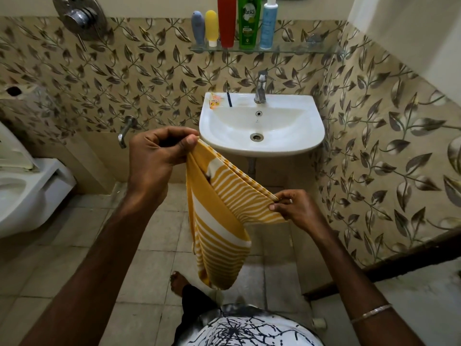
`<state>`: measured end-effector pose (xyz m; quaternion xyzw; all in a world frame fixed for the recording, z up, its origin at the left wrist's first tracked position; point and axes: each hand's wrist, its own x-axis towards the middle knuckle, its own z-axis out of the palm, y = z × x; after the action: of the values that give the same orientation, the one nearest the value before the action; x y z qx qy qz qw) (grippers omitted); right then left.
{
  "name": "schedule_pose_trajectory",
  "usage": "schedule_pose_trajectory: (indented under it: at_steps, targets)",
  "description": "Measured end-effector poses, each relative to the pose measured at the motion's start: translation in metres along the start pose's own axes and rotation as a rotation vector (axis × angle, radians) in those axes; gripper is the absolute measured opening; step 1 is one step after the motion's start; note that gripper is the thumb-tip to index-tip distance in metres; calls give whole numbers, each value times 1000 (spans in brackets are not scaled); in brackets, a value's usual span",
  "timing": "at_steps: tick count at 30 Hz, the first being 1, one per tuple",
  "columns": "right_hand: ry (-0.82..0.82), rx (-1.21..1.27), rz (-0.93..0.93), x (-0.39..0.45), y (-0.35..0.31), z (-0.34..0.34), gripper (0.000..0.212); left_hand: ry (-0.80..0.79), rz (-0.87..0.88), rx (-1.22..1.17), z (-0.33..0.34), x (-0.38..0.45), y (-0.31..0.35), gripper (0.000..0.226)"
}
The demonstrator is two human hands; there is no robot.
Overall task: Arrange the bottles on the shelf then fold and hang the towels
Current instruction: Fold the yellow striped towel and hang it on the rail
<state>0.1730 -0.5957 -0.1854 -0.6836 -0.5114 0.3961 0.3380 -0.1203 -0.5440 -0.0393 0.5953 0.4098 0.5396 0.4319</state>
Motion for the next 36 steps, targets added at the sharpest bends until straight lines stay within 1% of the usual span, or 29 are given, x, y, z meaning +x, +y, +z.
schedule_pose_trajectory:
  at_steps: [6,10,12,14,16,17,18,20,21,24,29,33,36]
  targets:
    - [-29,-182,-32,0,6,0,27,3,21,24,-1,-1,-2,13]
    - [30,-249,-74,-3,10,-1,33,25,21,71,-6,0,-6,13]
    - [130,-313,-148,-3,12,-3,30,38,29,110,-8,1,-10,14]
    - [258,-342,-204,-3,10,-5,22,58,38,156,-11,2,-15,15]
    - [338,-267,-186,-5,6,-8,10,89,25,177,-15,4,-21,16]
    - [376,-270,-186,-6,4,-10,7,106,13,176,-17,5,-24,15]
    - [397,-326,-189,-6,4,-13,8,120,2,169,-19,6,-26,15]
    - [365,-374,-201,-4,6,-23,10,142,-16,155,-23,8,-31,14]
    - [331,-345,-185,-2,6,-30,12,149,-21,151,-26,9,-33,14]
    - [258,-144,-157,-4,1,-43,11,159,-40,139,-31,12,-38,16]
    - [281,58,-222,-5,-2,-59,21,204,-125,86,-41,17,-47,14]
    - [294,174,-241,-4,-11,-71,19,222,-193,55,-46,21,-56,14]
    - [232,254,-242,-3,-20,-73,17,239,-231,33,-46,23,-62,14]
